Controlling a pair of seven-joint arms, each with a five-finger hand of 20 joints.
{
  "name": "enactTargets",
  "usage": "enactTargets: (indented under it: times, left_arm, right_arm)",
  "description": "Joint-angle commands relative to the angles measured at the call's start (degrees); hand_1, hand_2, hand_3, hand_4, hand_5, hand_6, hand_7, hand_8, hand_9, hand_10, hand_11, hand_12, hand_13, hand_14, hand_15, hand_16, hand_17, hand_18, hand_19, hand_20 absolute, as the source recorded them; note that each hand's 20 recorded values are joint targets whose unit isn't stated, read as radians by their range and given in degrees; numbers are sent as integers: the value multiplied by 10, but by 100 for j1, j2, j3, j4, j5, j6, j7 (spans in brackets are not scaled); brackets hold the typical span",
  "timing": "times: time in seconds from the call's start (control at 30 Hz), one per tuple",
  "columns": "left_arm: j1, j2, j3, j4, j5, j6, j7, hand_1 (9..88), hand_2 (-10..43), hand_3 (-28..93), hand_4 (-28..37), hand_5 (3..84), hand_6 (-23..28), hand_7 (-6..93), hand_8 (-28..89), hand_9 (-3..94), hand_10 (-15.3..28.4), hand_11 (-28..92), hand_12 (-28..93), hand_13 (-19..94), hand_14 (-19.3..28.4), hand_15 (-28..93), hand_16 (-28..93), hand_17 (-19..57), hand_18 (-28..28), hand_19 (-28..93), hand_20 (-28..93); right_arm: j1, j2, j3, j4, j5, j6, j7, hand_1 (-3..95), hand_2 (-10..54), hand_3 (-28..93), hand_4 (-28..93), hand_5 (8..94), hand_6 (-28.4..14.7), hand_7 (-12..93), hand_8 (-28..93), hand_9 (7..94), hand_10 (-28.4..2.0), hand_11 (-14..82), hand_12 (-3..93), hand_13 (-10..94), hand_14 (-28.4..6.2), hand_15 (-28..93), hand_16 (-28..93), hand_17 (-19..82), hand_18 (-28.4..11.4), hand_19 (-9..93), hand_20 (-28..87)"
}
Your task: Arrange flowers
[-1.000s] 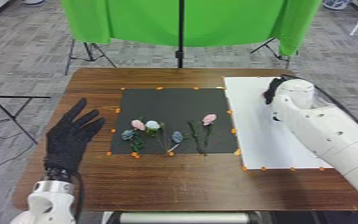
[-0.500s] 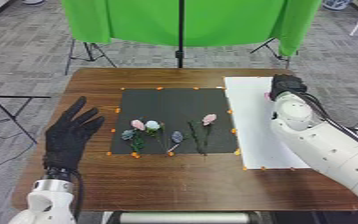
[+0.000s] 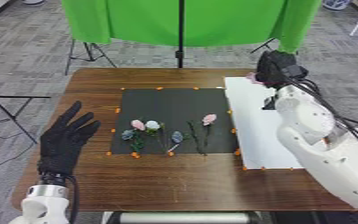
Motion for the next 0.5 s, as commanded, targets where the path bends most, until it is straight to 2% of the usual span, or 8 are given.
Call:
enactTargets:
  times: [0.03, 0.23, 0.3, 0.43, 0.5]
  left_arm:
    - [106, -141, 6, 9, 73, -68, -123, 213, 69, 779, -283, 318, 59, 147, -110, 327, 188, 234, 114, 252, 264, 534, -83, -86, 242, 523, 260]
    - [76, -222, -24, 23, 130, -127, -210, 214, 69, 778, -283, 318, 59, 146, -110, 327, 186, 232, 115, 253, 263, 533, -83, -85, 241, 523, 259]
    - [102, -148, 0, 14, 77, -70, -168, 213, 69, 780, -283, 318, 58, 146, -110, 327, 186, 233, 115, 253, 264, 534, -83, -86, 241, 524, 260]
    - [117, -131, -4, 12, 53, -53, -165, 213, 68, 780, -283, 318, 58, 148, -111, 327, 187, 235, 115, 252, 264, 535, -83, -86, 242, 524, 260]
    - [119, -167, -16, 7, 74, -56, -176, 213, 68, 780, -283, 318, 58, 147, -111, 328, 187, 234, 114, 253, 264, 534, -84, -86, 242, 523, 259]
  right_arm:
    - [-1038, -584, -353, -234, -86, -106, -112, 560, -95, 688, -283, 894, 30, 159, 29, 937, -57, 246, 273, 786, -39, 707, 209, 328, -212, 932, 603]
    - [-1084, -622, -549, -238, -116, 12, -36, 550, -95, 702, -283, 891, 30, 159, 32, 937, -56, 237, 277, 779, -43, 712, 208, 324, -212, 932, 604]
    - [-1112, -639, -561, -218, -205, 78, -89, 551, -95, 700, -283, 889, 30, 159, 30, 937, -56, 232, 284, 773, -45, 716, 207, 321, -211, 932, 605]
    - [-1192, -659, -538, -248, -347, 21, -171, 548, -95, 700, -283, 884, 31, 159, 28, 937, -56, 227, 286, 762, -48, 721, 205, 310, -206, 932, 604]
    - [-1355, -709, -370, -337, -352, -97, -248, 542, -95, 708, -283, 877, 32, 162, 25, 937, -54, 213, 297, 754, -48, 726, 201, 304, -204, 932, 600]
